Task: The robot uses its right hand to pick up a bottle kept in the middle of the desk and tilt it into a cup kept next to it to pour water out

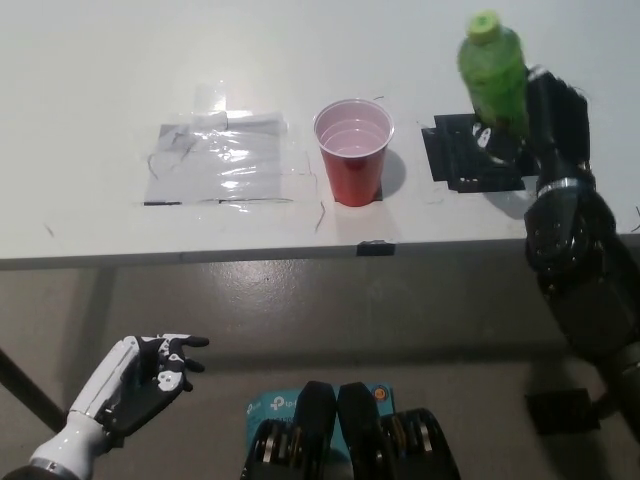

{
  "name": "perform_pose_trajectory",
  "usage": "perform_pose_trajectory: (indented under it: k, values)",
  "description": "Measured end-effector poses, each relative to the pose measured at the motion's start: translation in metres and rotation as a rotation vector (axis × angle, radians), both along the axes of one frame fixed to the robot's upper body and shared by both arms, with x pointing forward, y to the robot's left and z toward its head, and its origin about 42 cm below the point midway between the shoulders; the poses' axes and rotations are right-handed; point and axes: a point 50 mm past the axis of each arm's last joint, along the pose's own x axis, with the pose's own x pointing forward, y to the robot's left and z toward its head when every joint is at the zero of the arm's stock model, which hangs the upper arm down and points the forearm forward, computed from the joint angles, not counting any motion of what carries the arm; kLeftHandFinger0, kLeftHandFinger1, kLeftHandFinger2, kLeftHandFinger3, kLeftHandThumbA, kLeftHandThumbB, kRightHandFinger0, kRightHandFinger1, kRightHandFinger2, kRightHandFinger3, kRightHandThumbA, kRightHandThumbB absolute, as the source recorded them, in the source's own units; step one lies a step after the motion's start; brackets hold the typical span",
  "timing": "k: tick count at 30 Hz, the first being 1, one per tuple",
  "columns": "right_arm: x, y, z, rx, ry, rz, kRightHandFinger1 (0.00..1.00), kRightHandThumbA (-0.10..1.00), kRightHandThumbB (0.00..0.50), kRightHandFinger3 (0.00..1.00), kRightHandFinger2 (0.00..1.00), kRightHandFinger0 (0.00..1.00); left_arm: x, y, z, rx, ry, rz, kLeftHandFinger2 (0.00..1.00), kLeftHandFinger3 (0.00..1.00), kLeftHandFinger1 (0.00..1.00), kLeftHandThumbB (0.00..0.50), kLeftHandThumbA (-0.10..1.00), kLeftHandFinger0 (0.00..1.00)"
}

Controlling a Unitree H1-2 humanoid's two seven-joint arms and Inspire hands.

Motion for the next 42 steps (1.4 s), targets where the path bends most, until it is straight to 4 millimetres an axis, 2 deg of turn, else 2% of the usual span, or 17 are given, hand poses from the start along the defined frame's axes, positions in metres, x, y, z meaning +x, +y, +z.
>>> perform_pose_trajectory:
  k: [2,6,7,10,14,18,22,24,25,29,30,31,35,36,38,39,42]
  values:
    - [0.001,0.004,0.002,-0.081,-0.01,0.029,0.0,-0.05,0.003,0.4,0.02,0.0,0.0,-0.001,0.0,0.002,0.0,-0.004,0.7,0.75,0.57,0.238,1.0,0.49]
    - [0.003,0.013,0.002,-0.243,-0.007,0.094,0.0,0.01,0.004,0.44,0.06,0.0,0.0,-0.002,0.0,0.007,-0.003,-0.015,0.69,0.73,0.56,0.243,1.0,0.48]
    - [0.003,0.015,0.001,-0.277,-0.004,0.108,0.0,0.01,0.055,0.44,0.07,0.0,0.0,-0.002,0.0,0.009,-0.004,-0.018,0.69,0.72,0.56,0.23,1.0,0.48]
    - [0.005,0.019,0.001,-0.371,0.005,0.14,0.0,0.0,0.094,0.45,0.07,0.0,0.0,-0.003,0.0,0.012,-0.007,-0.022,0.7,0.73,0.56,0.24,1.0,0.48]
    - [0.011,0.02,0.004,-0.457,0.028,0.153,0.01,-0.02,0.099,0.49,0.1,0.0,0.001,-0.003,0.001,0.016,-0.01,-0.024,0.7,0.74,0.57,0.249,1.0,0.49]
    - [0.019,0.017,0.009,-0.535,0.061,0.135,0.0,0.01,0.068,0.54,0.13,0.0,0.001,-0.002,0.002,0.025,-0.015,-0.025,0.69,0.73,0.56,0.264,1.0,0.48]
    - [0.024,0.013,0.01,-0.615,0.102,0.111,0.04,-0.1,0.0,0.39,0.2,0.0,0.001,-0.002,0.002,0.031,-0.017,-0.027,0.69,0.74,0.56,0.233,1.0,0.47]
    - [0.027,0.011,0.011,-0.645,0.128,0.096,0.05,-0.1,0.0,0.29,0.23,0.0,0.001,-0.002,0.002,0.031,-0.017,-0.029,0.69,0.75,0.56,0.229,1.0,0.48]
    - [0.028,0.01,0.011,-0.656,0.135,0.09,0.04,-0.1,0.0,0.34,0.24,0.0,0.001,-0.002,0.002,0.032,-0.017,-0.03,0.7,0.75,0.57,0.234,1.0,0.48]
    - [0.033,0.004,0.014,-0.693,0.164,0.056,0.05,-0.1,0.0,0.3,0.31,0.0,0.002,-0.002,0.002,0.034,-0.016,-0.036,0.7,0.75,0.57,0.229,1.0,0.49]
    - [0.035,0.002,0.017,-0.706,0.167,0.045,0.06,-0.07,0.04,0.26,0.31,0.0,0.002,-0.002,0.002,0.035,-0.016,-0.038,0.71,0.76,0.58,0.246,1.0,0.51]
    - [0.037,0.0,0.02,-0.719,0.169,0.037,0.03,-0.05,0.031,0.12,0.28,0.0,0.002,-0.002,0.003,0.036,-0.015,-0.039,0.71,0.76,0.58,0.238,1.0,0.51]
    - [0.042,-0.007,0.032,-0.801,0.147,0.015,0.08,-0.1,0.007,0.04,0.39,0.0,0.002,-0.001,0.003,0.04,-0.015,-0.048,0.72,0.76,0.57,0.238,1.0,0.5]
    - [0.042,-0.007,0.034,-0.828,0.137,0.014,0.11,-0.1,0.038,0.01,0.4,0.0,0.002,-0.001,0.004,0.041,-0.015,-0.048,0.72,0.76,0.58,0.242,1.0,0.5]
    - [0.042,-0.009,0.037,-0.884,0.118,0.013,0.19,-0.1,0.064,0.14,0.46,0.0,0.003,-0.001,0.004,0.042,-0.018,-0.05,0.72,0.76,0.58,0.243,1.0,0.51]
    - [0.043,-0.01,0.038,-0.912,0.109,0.013,0.24,-0.08,0.056,0.33,0.52,0.0,0.004,-0.001,0.005,0.043,-0.019,-0.051,0.71,0.76,0.58,0.248,1.0,0.5]
    - [0.042,-0.011,0.041,-0.976,0.089,0.009,0.22,-0.1,0.071,0.32,0.48,0.0,0.005,0.0,0.006,0.047,-0.021,-0.054,0.72,0.75,0.59,0.265,1.0,0.52]
